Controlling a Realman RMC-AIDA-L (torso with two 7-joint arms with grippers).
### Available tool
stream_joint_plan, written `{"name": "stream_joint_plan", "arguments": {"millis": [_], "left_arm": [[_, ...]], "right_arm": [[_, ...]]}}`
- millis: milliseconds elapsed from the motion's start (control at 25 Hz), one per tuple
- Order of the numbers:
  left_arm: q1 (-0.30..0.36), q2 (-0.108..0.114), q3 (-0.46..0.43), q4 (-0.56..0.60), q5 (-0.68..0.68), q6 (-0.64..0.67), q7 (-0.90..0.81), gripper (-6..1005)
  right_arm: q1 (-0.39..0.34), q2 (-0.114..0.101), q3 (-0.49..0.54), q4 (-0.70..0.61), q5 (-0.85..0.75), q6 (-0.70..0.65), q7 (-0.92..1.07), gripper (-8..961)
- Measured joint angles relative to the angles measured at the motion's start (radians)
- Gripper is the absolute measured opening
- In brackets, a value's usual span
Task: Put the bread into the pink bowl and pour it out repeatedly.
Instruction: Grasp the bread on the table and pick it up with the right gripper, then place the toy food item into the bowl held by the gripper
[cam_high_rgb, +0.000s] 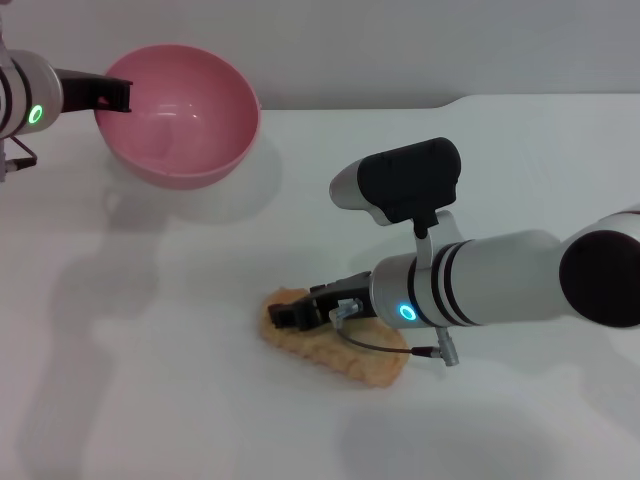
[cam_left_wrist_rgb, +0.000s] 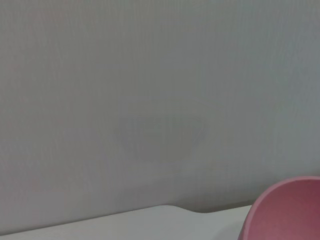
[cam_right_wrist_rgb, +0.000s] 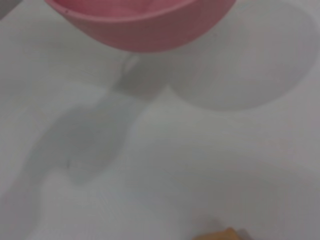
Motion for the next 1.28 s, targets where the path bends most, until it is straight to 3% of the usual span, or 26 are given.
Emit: {"name": "stream_joint_plan", "arguments": {"millis": [440,880,1280], "left_arm": [[0.009,0.002,0.002,0.005,0.0,0.001,0.007,49],[0.014,0.004,0.002,-0.007,0.0,0.001,0.011,49],[0.015,0.002,0.038,-0.012,-0.009,-0.002,0.006,49]], "right_arm": [[-0.02,-0.007,-0.006,-0.048,-0.016,0.018,-0.049,526],[-0.143,-0.011,0.104,-0.366,-0.184,0.17,-0.045,459],[-0.172,-0.013,0.156,-0.551,-0.28,0.241,-0.03,359]]}}
